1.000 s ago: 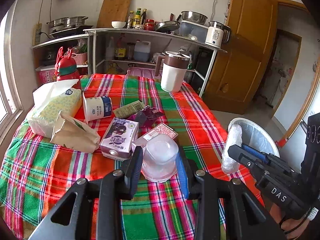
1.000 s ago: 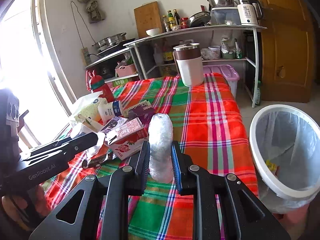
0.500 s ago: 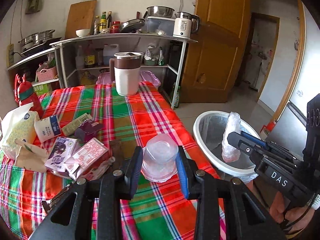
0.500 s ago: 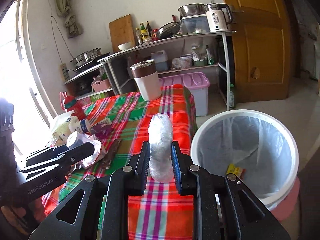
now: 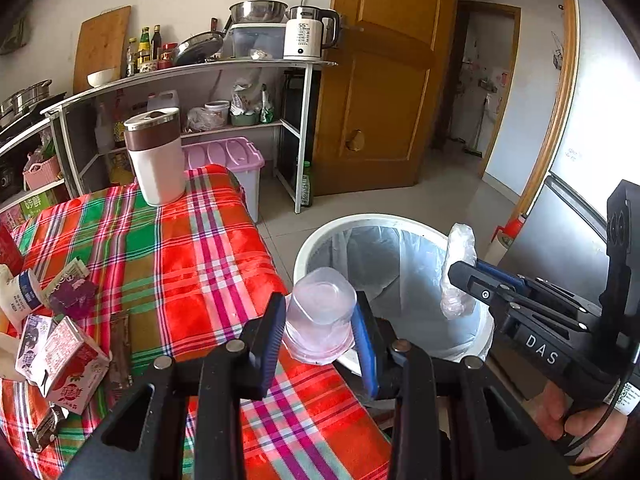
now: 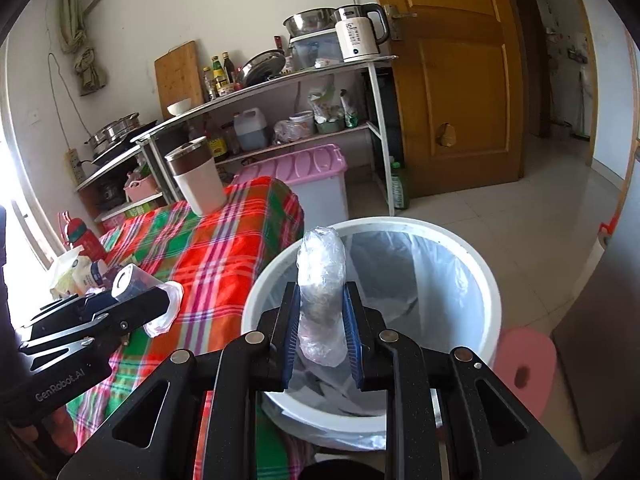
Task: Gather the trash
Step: 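Carry the bottle and cup over the bin and release both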
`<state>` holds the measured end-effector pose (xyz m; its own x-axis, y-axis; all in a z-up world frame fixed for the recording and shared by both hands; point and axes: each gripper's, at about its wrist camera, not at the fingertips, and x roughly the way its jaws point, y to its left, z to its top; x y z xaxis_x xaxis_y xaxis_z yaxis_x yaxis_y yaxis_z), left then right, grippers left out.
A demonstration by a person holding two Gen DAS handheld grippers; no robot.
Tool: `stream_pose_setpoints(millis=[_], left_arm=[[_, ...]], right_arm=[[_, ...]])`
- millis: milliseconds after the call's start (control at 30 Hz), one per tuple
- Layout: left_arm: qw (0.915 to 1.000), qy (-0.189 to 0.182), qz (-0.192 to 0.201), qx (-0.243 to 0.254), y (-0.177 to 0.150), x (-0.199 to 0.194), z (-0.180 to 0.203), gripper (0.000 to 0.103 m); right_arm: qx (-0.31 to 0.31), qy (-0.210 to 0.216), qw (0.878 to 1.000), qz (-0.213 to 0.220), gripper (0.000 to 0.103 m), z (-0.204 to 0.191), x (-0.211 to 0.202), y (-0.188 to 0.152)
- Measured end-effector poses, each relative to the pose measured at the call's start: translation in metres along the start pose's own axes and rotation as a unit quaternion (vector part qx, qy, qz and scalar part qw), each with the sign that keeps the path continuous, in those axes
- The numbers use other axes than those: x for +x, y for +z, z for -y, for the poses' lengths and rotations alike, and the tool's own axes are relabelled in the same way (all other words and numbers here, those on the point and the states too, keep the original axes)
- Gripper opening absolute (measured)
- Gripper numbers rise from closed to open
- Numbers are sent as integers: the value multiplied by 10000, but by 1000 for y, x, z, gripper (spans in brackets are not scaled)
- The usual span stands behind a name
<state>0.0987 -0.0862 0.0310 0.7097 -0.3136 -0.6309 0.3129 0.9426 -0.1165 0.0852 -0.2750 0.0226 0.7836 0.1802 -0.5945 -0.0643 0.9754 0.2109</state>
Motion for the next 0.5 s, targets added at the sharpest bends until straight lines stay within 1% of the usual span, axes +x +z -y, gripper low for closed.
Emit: stream_pose_setpoints(millis=[167,500], left_arm=[[9999,-68,-120,96,-1,17,18,35],[9993,-92,-309,172,-1,38,35,35]], right_arm=[[10,-191,9997,-144,22,14,8,-2],[61,-401,9984,-385,22,34,23,-5]])
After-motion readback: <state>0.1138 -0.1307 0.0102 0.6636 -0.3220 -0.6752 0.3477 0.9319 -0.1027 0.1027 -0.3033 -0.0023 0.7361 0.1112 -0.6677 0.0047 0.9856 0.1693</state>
